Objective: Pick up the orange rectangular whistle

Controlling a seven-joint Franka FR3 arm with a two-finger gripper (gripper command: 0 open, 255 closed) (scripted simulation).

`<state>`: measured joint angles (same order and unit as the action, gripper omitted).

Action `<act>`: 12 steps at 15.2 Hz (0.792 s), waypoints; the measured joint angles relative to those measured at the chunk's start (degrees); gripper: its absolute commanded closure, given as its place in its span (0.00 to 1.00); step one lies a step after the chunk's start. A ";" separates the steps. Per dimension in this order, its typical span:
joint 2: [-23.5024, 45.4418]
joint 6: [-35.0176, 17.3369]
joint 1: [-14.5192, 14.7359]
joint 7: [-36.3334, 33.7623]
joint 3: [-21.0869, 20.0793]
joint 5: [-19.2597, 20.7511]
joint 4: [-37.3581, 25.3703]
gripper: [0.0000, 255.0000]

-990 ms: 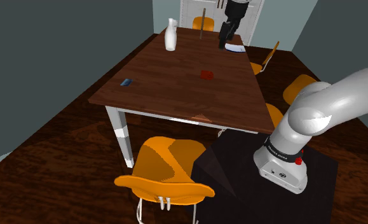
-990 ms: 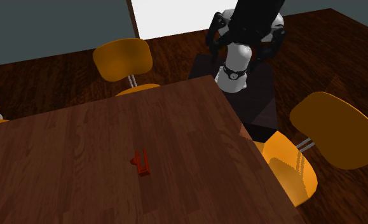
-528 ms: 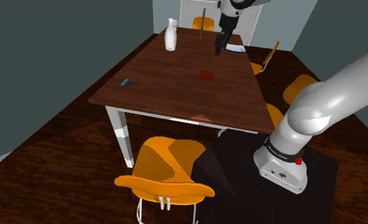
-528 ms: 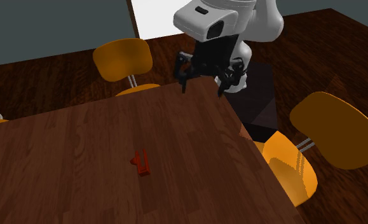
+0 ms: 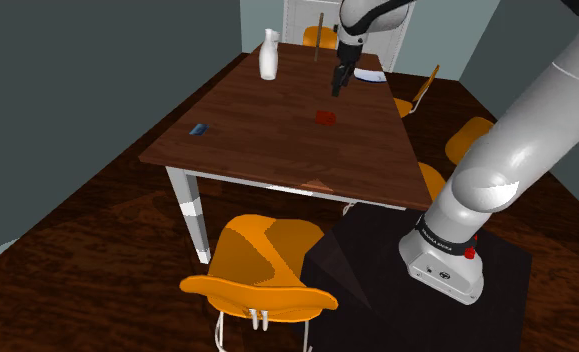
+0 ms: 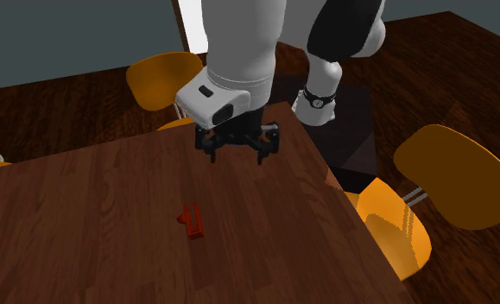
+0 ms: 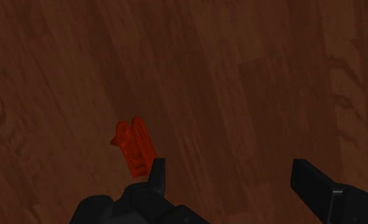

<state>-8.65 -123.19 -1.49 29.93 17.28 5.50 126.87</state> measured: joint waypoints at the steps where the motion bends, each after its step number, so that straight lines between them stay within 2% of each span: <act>1: 2.11 -0.86 -0.05 1.20 0.49 -0.83 -0.90 0.00; 5: 10.81 -3.76 -0.93 6.83 2.14 -4.79 -5.17 0.00; 12: 26.98 -4.77 -4.93 16.29 2.21 -12.30 -17.03 0.00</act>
<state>18.33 -127.96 -6.42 46.22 19.48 -6.81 109.83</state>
